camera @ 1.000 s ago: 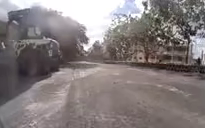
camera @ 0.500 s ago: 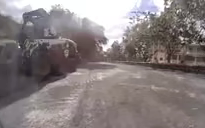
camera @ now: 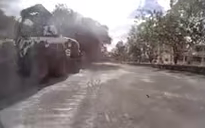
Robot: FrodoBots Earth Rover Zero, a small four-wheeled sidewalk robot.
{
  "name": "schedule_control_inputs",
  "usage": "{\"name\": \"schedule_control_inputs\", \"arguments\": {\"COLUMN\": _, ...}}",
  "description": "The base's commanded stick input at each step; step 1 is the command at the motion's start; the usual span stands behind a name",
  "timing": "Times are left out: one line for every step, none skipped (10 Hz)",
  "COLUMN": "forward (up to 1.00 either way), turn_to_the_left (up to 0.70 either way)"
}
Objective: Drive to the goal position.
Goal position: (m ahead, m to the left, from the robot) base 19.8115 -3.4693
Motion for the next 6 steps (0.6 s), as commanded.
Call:
{"name": "schedule_control_inputs", "arguments": {"forward": 0.70, "turn_to_the_left": 0.00}}
{"name": "schedule_control_inputs", "arguments": {"forward": 0.70, "turn_to_the_left": 0.00}}
{"name": "schedule_control_inputs", "arguments": {"forward": 0.70, "turn_to_the_left": 0.00}}
{"name": "schedule_control_inputs", "arguments": {"forward": 0.70, "turn_to_the_left": 0.00}}
{"name": "schedule_control_inputs", "arguments": {"forward": 0.70, "turn_to_the_left": 0.00}}
{"name": "schedule_control_inputs", "arguments": {"forward": 0.70, "turn_to_the_left": 0.00}}
